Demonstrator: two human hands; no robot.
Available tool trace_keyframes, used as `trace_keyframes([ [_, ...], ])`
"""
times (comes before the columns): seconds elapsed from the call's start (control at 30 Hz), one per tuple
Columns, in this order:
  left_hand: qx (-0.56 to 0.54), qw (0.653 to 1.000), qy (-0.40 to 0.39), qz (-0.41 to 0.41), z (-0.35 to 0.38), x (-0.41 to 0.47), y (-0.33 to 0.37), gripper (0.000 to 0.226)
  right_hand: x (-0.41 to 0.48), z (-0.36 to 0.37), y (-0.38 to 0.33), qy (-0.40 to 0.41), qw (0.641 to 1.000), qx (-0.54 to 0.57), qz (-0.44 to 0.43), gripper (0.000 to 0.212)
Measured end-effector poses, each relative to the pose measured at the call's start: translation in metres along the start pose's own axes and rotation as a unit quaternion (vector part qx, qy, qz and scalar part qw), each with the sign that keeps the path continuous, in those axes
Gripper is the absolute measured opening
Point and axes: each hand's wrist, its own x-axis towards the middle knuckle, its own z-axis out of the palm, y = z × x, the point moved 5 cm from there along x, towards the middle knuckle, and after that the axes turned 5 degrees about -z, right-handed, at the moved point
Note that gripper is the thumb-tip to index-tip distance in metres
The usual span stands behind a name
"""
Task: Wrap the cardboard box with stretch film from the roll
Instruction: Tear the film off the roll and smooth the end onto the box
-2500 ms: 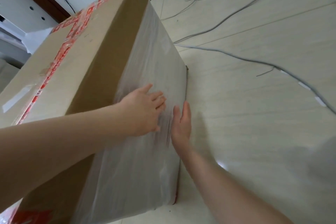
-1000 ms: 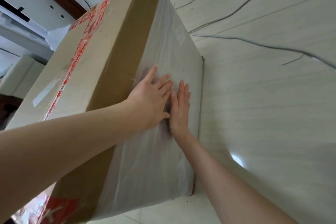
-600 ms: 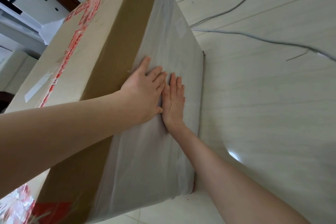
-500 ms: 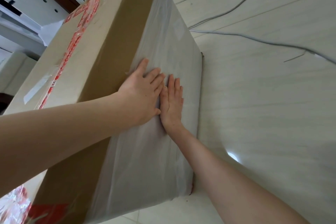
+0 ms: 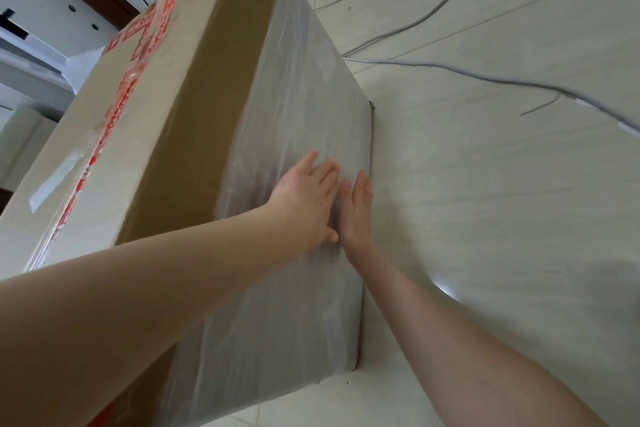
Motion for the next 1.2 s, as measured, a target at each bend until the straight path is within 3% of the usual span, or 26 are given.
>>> trace_keyframes([
  [0.1, 0.018, 1.0, -0.01, 0.008, 0.018, 0.003, 0.0, 0.086, -0.001, 0.015, 0.001, -0.034, 0.999, -0.015, 0.012, 0.058],
  [0.47, 0.044, 0.999, -0.002, 0.021, 0.031, 0.007, -0.004, 0.086, 0.004, 0.024, 0.003, 0.003, 0.999, -0.031, 0.02, 0.057],
  [0.63, 0.035, 0.999, -0.003, 0.015, 0.023, 0.008, -0.004, 0.084, 0.02, 0.012, 0.009, -0.037, 0.999, -0.019, -0.008, 0.057],
  [0.77, 0.017, 1.0, 0.017, 0.001, 0.012, 0.01, -0.008, 0.08, 0.04, -0.02, 0.031, 0.021, 0.998, -0.015, 0.065, 0.06],
  [0.97, -0.006, 0.999, -0.001, 0.042, 0.017, 0.018, 0.016, 0.081, 0.029, 0.007, 0.04, -0.026, 0.998, -0.045, 0.043, 0.06],
  [1.2, 0.034, 0.999, -0.005, 0.037, 0.034, 0.018, 0.014, 0.082, 0.036, 0.016, 0.048, -0.011, 0.996, -0.085, 0.035, 0.062],
])
